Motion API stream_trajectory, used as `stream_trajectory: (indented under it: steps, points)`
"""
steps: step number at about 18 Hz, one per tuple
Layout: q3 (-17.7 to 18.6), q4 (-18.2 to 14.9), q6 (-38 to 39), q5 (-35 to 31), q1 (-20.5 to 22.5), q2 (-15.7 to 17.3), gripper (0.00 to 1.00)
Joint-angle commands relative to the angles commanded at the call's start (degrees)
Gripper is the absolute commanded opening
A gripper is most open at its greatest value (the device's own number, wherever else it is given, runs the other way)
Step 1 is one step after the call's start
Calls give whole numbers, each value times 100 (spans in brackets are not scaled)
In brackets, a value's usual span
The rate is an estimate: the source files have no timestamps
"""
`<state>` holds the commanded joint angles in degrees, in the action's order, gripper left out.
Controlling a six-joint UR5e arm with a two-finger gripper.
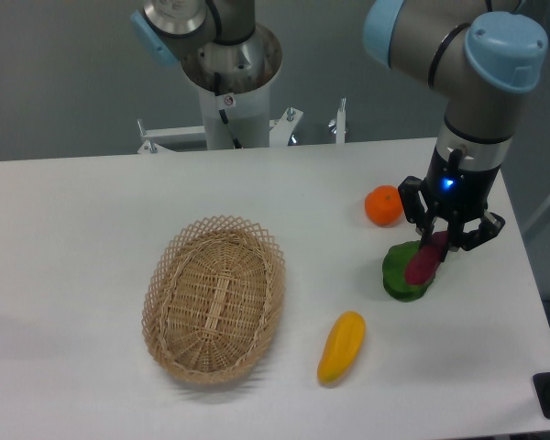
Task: Place the sweet potato in the basket
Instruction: 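Lift the held purple sweet potato up off the bok choy, then carry the sweet potato over the wicker basket and lower it inside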
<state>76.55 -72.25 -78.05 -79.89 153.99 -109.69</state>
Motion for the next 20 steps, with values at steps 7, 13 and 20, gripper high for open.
stream_trajectory:
  steps: [7,13,20]
  points:
    - [307,0,429,18,-123,193,21]
    - [825,114,1554,-9,-684,386,21]
    - [2213,1782,2881,-201,-1510,659,21]
